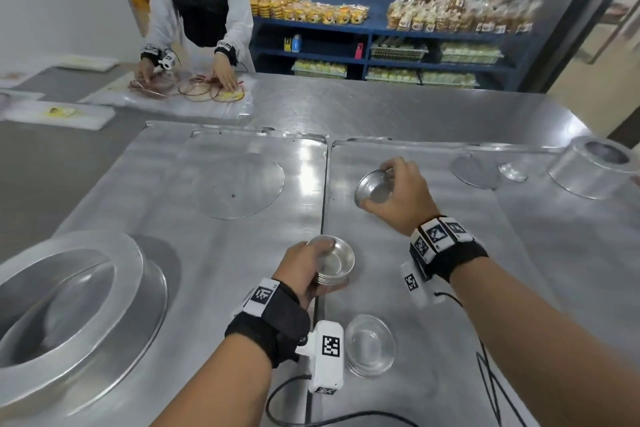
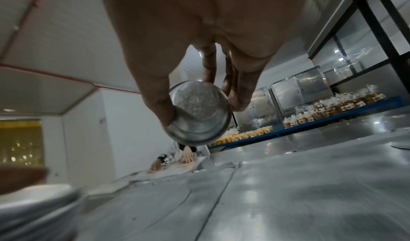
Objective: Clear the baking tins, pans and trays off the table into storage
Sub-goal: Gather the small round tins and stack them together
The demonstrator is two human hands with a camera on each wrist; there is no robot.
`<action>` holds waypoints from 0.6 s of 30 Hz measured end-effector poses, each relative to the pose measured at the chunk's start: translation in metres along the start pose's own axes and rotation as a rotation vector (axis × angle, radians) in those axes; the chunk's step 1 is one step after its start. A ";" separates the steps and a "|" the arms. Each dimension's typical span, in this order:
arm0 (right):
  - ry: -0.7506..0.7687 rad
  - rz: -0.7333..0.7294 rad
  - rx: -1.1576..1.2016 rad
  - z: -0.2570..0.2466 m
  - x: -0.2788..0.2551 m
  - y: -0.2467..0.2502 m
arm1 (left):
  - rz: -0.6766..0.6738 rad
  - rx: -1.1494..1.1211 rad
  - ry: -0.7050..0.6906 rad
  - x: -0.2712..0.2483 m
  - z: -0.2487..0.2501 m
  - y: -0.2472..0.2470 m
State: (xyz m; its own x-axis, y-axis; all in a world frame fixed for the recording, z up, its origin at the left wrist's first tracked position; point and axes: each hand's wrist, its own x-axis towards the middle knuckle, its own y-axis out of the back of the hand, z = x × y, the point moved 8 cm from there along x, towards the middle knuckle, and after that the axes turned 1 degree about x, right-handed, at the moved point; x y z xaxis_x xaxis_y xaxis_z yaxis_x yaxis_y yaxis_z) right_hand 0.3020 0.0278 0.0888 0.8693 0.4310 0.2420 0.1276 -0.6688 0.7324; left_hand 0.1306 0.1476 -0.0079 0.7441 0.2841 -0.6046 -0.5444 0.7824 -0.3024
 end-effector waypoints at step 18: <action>-0.006 0.078 0.414 -0.044 -0.209 0.020 | -0.166 0.044 -0.014 -0.093 -0.049 -0.021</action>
State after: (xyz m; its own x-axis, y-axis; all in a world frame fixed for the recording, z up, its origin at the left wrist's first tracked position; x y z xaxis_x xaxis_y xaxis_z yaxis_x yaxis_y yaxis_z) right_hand 0.1018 -0.0491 0.0812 0.8864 0.3671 0.2819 0.2419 -0.8867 0.3940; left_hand 0.0538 0.0777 0.0181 0.8280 0.1569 -0.5383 -0.3967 0.8424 -0.3647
